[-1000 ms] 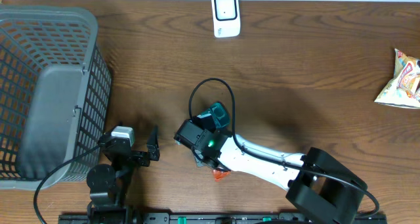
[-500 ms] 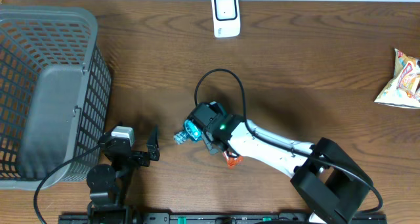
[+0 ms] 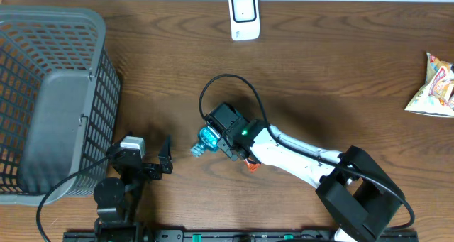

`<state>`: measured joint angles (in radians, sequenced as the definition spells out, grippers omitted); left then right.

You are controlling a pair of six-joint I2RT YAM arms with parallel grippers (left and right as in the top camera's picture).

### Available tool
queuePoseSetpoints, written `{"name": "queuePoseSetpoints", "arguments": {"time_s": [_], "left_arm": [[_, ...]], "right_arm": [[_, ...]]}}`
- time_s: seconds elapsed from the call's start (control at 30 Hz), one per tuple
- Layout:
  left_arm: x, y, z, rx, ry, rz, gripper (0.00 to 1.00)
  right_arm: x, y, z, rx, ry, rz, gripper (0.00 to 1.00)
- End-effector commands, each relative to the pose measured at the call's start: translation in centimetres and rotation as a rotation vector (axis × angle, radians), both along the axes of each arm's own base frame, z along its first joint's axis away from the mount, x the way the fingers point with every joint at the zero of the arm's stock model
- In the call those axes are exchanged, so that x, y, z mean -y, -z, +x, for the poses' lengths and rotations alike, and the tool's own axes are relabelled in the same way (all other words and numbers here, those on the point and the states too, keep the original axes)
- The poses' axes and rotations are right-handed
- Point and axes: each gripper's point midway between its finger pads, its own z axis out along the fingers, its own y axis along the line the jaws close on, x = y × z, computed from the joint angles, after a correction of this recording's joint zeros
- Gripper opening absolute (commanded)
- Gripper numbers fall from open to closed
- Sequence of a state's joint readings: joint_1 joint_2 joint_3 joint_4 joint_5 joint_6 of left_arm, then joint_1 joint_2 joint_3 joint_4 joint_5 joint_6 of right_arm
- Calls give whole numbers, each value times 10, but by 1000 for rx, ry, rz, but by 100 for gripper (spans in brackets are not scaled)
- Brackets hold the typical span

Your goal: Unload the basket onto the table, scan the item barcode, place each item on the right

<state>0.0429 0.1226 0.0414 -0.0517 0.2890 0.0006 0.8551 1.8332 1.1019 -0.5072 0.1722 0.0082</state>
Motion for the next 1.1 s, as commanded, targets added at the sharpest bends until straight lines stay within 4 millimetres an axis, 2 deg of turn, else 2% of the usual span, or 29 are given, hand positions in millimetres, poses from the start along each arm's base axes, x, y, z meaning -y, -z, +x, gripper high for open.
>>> {"name": "queuePoseSetpoints", "arguments": {"time_s": [0.0, 0.13, 0.17, 0.3, 0.43, 0.57, 0.7, 0.93, 1.07], "left_arm": [[1, 16, -2, -37, 7, 3, 98], [1, 16, -2, -37, 7, 3, 98], [1, 16, -2, -37, 7, 3, 98], [1, 16, -2, -37, 7, 3, 98], [1, 16, -2, -37, 7, 3, 98], [1, 16, -2, -37, 7, 3, 98], [1, 16, -2, -37, 7, 3, 98], [1, 16, -2, -37, 7, 3, 98], [1, 16, -2, -37, 7, 3, 98]], "right_arm": [[5, -1, 0, 9, -60, -37, 55], [6, -17, -1, 11, -27, -17, 79], [6, -22, -1, 16, -17, -7, 82], [4, -57, -2, 33, 29, 52, 91], [3, -96, -13, 18, 86, 165, 99], [3, -113, -26, -4, 72, 213, 99], [9, -102, -27, -8, 102, 173, 99], [46, -50, -9, 76, 400, -17, 99], [40, -26, -9, 100, 430, -63, 97]]}}
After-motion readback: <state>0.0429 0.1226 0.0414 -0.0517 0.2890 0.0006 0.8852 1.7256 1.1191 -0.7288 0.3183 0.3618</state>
